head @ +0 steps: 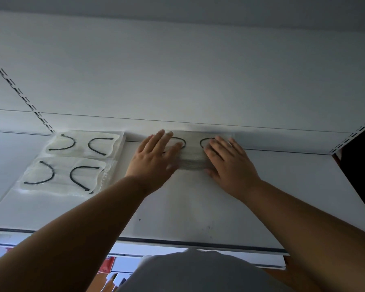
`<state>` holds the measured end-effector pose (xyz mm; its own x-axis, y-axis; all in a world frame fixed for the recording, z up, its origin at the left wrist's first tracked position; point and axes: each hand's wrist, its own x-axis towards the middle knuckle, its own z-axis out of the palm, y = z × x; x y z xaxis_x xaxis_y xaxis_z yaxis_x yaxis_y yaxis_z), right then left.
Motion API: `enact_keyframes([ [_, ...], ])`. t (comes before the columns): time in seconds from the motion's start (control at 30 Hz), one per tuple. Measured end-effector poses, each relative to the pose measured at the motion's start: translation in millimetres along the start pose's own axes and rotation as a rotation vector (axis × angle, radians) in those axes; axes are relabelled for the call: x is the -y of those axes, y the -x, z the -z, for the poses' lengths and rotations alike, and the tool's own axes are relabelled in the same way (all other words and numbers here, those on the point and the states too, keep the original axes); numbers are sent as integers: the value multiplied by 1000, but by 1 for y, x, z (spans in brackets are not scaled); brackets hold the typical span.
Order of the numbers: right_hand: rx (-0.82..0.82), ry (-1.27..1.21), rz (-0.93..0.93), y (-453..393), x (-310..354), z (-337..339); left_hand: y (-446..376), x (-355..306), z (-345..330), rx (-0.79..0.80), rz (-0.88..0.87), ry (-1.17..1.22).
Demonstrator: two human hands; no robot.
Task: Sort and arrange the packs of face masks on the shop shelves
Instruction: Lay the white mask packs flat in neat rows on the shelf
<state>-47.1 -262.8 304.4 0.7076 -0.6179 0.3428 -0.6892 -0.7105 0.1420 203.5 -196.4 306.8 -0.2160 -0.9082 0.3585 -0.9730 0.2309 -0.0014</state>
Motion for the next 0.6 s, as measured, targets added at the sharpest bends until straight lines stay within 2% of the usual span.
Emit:
enact_keyframes([
  [0.13,-15,-23,35,-8,-3,1,-13,2,4,-35,-137,-20],
  [0.23,57,-46,15,-12,-2,8,-17,1,9,45,-144,-18],
  [0.33,89,-30,-29,-12,0,13,-18,0,9,60,-130,-30],
  [0.5,80,-64,-108,-7,2,17,-17,-2,8,37,-72,18],
  [0.6,95,-130,-246,7,6,8,-6,-5,5,96,164,160],
])
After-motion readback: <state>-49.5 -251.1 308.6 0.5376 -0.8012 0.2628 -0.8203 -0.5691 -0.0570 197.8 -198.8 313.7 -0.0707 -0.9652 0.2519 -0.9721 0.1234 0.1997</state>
